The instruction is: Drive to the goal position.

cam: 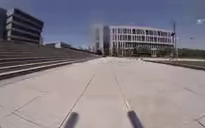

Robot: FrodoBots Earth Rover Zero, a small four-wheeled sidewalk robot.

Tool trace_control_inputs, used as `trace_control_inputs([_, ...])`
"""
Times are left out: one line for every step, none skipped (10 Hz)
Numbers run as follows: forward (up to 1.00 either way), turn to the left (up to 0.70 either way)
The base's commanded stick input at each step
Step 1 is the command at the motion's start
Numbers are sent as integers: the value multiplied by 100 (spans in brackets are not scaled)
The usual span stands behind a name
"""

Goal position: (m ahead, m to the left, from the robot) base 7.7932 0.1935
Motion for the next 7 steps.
trace_control_inputs([70, 0])
trace_control_inputs([70, 0])
trace_control_inputs([70, 0])
trace_control_inputs([70, 0])
trace_control_inputs([70, 0])
trace_control_inputs([70, 0])
trace_control_inputs([70, 0])
